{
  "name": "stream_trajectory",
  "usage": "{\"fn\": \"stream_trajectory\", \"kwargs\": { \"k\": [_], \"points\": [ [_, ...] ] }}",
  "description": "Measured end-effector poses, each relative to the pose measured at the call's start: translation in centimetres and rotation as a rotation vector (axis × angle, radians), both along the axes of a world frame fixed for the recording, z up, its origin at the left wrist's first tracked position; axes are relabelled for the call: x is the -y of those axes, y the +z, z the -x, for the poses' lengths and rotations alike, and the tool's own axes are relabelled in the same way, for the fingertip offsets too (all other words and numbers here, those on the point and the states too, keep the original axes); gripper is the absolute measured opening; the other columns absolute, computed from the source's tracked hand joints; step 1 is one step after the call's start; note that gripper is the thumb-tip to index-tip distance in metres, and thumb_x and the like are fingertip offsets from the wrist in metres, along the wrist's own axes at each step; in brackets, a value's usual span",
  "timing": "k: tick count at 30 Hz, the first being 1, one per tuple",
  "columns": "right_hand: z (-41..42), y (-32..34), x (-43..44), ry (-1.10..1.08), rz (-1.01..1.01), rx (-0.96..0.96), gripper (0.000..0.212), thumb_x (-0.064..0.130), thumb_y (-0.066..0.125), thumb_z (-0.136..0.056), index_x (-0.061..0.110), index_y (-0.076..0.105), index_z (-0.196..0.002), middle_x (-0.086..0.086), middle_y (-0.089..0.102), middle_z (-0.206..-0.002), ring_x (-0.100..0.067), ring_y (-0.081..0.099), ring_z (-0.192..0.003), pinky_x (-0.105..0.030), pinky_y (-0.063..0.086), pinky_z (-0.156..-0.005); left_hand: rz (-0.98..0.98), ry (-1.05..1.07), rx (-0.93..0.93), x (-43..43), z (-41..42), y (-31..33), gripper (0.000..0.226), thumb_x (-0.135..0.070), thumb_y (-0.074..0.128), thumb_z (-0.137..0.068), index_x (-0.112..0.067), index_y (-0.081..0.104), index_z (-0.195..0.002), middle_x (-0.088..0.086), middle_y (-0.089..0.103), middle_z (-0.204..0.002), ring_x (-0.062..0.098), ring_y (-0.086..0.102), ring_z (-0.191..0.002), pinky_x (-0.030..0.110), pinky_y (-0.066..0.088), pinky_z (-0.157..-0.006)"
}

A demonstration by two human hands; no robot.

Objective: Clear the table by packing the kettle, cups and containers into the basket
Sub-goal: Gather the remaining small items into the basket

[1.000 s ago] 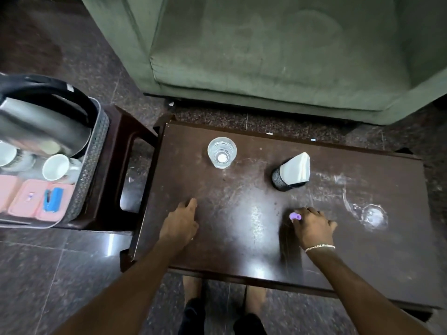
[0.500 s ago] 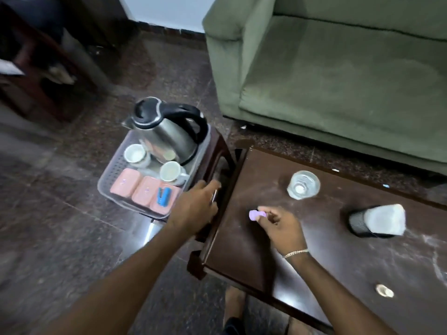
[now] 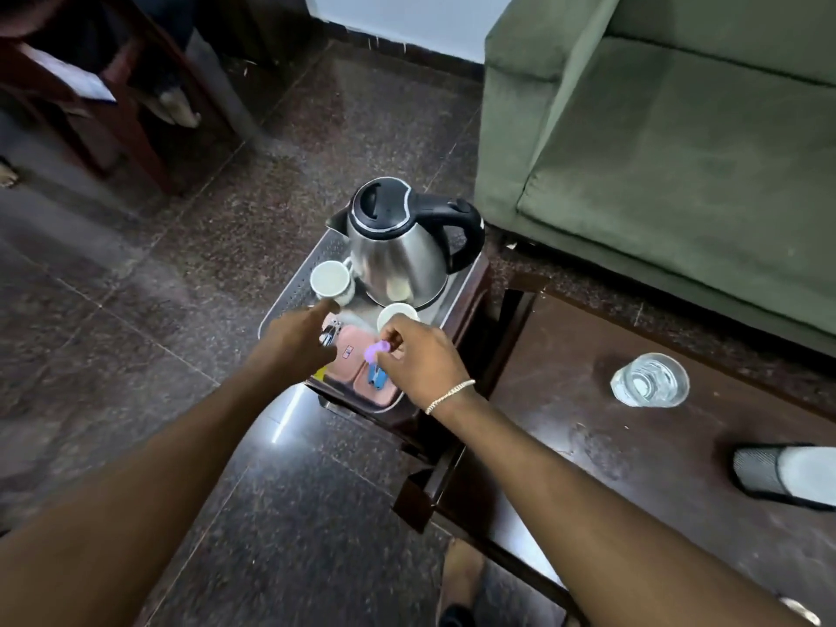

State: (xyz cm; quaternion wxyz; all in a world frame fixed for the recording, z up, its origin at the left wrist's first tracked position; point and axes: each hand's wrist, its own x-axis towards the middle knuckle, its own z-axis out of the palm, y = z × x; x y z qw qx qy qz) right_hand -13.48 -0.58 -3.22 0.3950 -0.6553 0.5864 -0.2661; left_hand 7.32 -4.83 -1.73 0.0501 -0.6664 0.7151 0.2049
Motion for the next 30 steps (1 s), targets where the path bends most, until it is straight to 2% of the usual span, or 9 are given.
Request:
{"fn": "stream_trajectory", "kwargs": {
  "k": [3, 5, 9, 13, 16, 19, 21, 24, 30],
  "points": [
    [-2.5, -0.4, 1.0, 0.103, 0.074, -0.182, 0.015, 0.020, 0.066, -0.087, 0.012, 0.064, -0.099, -0.010, 0.071, -0.098, -0.035, 0.062, -0.094, -0.044, 0.050, -0.076, 0.044, -0.004, 0.008, 0.7, -0.8, -0.7, 0.058, -0.018, 0.076, -0.078, -0.018, 0.052, -0.131, 0.017, 0.073, -0.105, 0.041, 0.069, -0.095, 0.041, 0.054, -0.075],
    [-3.8, -0.6, 1.4, 0.148, 0.120, -0.280, 0.017, 0.019, 0.063, -0.088, 0.010, 0.063, -0.103, -0.012, 0.070, -0.103, -0.037, 0.061, -0.096, -0.043, 0.048, -0.074, 0.085, -0.019, 0.046, 1.3, -1.6, -0.9, 0.056, -0.016, 0.074, -0.077, -0.017, 0.050, -0.127, 0.021, 0.073, -0.102, 0.044, 0.069, -0.092, 0.046, 0.056, -0.073],
    [-5.3, -1.1, 1.8, 0.210, 0.131, -0.383, 0.019, 0.015, 0.061, -0.091, 0.009, 0.063, -0.109, -0.013, 0.069, -0.108, -0.038, 0.061, -0.099, -0.045, 0.049, -0.077, 0.109, 0.005, 0.105, 2.4, -3.2, -1.1, 0.055, -0.015, 0.072, -0.077, -0.018, 0.046, -0.125, 0.026, 0.071, -0.100, 0.047, 0.069, -0.088, 0.045, 0.054, -0.066],
    [-5.8, -1.7, 1.6, 0.270, 0.115, -0.454, 0.018, 0.017, 0.060, -0.093, 0.009, 0.060, -0.109, -0.013, 0.069, -0.110, -0.038, 0.061, -0.100, -0.043, 0.049, -0.078, 0.025, -0.005, 0.123, 2.6, -3.7, -1.8, 0.064, -0.018, 0.070, -0.082, -0.026, 0.039, -0.137, 0.021, 0.073, -0.107, 0.045, 0.069, -0.096, 0.049, 0.058, -0.075],
    [-5.8, -1.8, 1.3, 0.284, 0.131, -0.449, 0.022, 0.016, 0.062, -0.093, 0.010, 0.059, -0.114, -0.014, 0.069, -0.111, -0.038, 0.061, -0.100, -0.043, 0.050, -0.078, 0.004, 0.006, 0.106, 2.4, -3.7, -2.1, 0.070, -0.019, 0.073, -0.082, -0.025, 0.040, -0.144, 0.021, 0.073, -0.112, 0.045, 0.069, -0.101, 0.050, 0.058, -0.081],
    [-4.6, -1.7, 0.6, 0.248, 0.174, -0.405, 0.036, 0.014, 0.067, -0.088, 0.012, 0.058, -0.123, -0.012, 0.066, -0.115, -0.036, 0.061, -0.101, -0.043, 0.050, -0.081, 0.068, 0.002, 0.076, 1.9, -3.1, -1.7, 0.066, -0.024, 0.077, -0.081, -0.017, 0.047, -0.140, 0.022, 0.067, -0.115, 0.045, 0.066, -0.103, 0.048, 0.057, -0.080],
    [-3.0, -1.5, -0.1, 0.200, 0.205, -0.356, 0.038, 0.018, 0.067, -0.089, 0.012, 0.058, -0.125, -0.011, 0.065, -0.116, -0.035, 0.060, -0.103, -0.046, 0.050, -0.087, 0.162, -0.038, 0.058, 1.5, -2.5, -1.4, 0.058, -0.027, 0.078, -0.081, -0.010, 0.054, -0.130, 0.021, 0.062, -0.115, 0.045, 0.061, -0.105, 0.051, 0.055, -0.082],
    [0.5, -1.4, -2.0, 0.082, 0.228, -0.305, 0.038, 0.025, 0.067, -0.089, 0.012, 0.061, -0.125, -0.009, 0.063, -0.113, -0.034, 0.061, -0.103, -0.047, 0.051, -0.086, 0.284, -0.161, -0.007, 0.6, -0.3, -0.7, 0.057, -0.033, 0.079, -0.082, -0.009, 0.056, -0.129, 0.018, 0.060, -0.115, 0.043, 0.058, -0.107, 0.050, 0.053, -0.088],
    [10.8, -2.5, -8.1, -0.193, 0.159, -0.467, 0.045, 0.046, 0.067, -0.087, 0.023, 0.061, -0.125, 0.000, 0.062, -0.116, -0.028, 0.059, -0.103, -0.046, 0.051, -0.081, 0.443, -0.488, -0.132, -2.1, 8.3, -0.5, 0.064, -0.054, 0.066, -0.088, -0.012, 0.054, -0.135, 0.011, 0.055, -0.121, 0.035, 0.055, -0.105, 0.047, 0.049, -0.092]
  ]
}}
